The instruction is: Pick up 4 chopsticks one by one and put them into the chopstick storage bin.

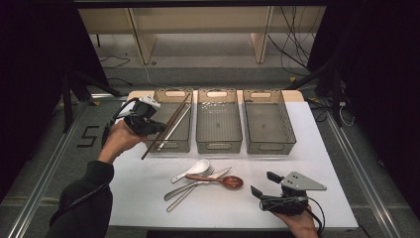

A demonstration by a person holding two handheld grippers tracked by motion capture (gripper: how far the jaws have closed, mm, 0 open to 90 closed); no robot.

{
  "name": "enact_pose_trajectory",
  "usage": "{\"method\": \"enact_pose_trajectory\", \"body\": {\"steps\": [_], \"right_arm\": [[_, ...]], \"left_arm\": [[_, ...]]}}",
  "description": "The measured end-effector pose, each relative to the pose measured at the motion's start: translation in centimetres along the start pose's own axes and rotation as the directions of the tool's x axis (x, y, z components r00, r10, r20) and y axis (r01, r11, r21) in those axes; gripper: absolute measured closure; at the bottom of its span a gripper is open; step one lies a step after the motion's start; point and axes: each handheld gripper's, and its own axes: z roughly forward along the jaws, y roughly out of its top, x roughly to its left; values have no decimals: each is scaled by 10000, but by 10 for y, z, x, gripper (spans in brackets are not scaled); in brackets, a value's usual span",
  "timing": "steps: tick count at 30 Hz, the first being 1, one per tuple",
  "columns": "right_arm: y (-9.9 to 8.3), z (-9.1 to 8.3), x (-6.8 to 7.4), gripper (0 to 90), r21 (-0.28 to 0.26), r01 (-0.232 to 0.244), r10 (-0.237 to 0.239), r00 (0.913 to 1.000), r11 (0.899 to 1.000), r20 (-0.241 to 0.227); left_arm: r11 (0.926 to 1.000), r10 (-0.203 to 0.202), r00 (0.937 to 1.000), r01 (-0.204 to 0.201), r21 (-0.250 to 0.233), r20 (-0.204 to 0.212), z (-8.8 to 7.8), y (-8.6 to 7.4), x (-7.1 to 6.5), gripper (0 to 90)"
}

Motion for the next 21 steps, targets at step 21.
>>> {"method": "enact_pose_trajectory", "body": {"steps": [21], "right_arm": [[0, 0, -1, 258, -3, -26, 26, 10000, 10000, -43]], "left_arm": [[9864, -979, 9917, 856, -1400, -833, 6, 34, 31, 845]]}}
